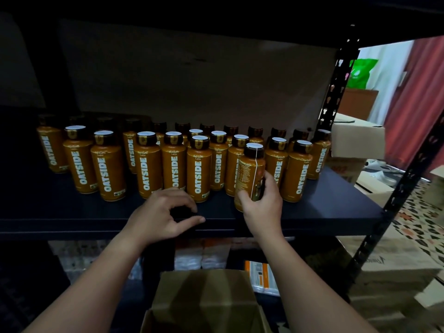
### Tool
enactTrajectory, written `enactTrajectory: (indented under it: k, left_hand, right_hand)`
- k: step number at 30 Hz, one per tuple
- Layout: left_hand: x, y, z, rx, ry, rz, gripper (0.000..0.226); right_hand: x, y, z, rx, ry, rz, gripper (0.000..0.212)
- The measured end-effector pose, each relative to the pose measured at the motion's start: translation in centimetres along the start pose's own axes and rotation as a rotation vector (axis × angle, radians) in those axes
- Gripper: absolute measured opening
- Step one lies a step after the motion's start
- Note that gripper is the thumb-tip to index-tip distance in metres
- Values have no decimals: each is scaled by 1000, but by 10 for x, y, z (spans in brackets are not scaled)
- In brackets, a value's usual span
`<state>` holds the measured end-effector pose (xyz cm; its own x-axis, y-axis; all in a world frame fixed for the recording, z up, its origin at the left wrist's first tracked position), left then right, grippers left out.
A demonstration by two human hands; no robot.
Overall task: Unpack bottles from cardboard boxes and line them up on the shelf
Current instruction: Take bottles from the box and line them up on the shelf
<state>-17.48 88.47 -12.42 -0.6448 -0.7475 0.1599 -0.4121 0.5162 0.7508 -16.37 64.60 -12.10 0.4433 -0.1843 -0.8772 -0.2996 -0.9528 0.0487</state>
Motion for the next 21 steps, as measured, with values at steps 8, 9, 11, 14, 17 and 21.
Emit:
enactTrajectory:
  k: [8, 9, 11, 14, 17, 21]
  left_hand:
    - [0, 4, 2, -13, 22, 33, 31]
    - [2, 4, 2, -8, 22, 37, 30]
    - [3, 5, 2, 2, 29, 56, 27]
    - [2, 5, 2, 2, 53, 76, 25]
    - [2, 5, 2, 1, 59, 71, 24]
    - [2, 5, 1, -3, 69, 76, 26]
  right_hand:
    - [-3, -2, -2, 6, -13, 45, 79]
    - [-3, -2, -2, -11, -9, 41, 81]
    - [-3, -3, -2, -36, -12, 29, 79]
    - [-2, -3, -1, -36, -20, 52, 76]
    - [-2, -4, 0, -9, -19, 83, 78]
    - [-3, -7, -2, 59, -16, 108, 78]
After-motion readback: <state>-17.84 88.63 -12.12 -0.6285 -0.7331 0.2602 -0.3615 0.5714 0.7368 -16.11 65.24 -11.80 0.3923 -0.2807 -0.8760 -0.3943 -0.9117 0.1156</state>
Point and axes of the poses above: each hand's wrist, its own z-axis away from the middle knuckle, its own y-axis out of the back of the hand, x = y × z, the point moved 2 cm from there along -z, towards the middle knuckle, and after that the axes turned 13 degrees about -z, right-handed, at the moved point
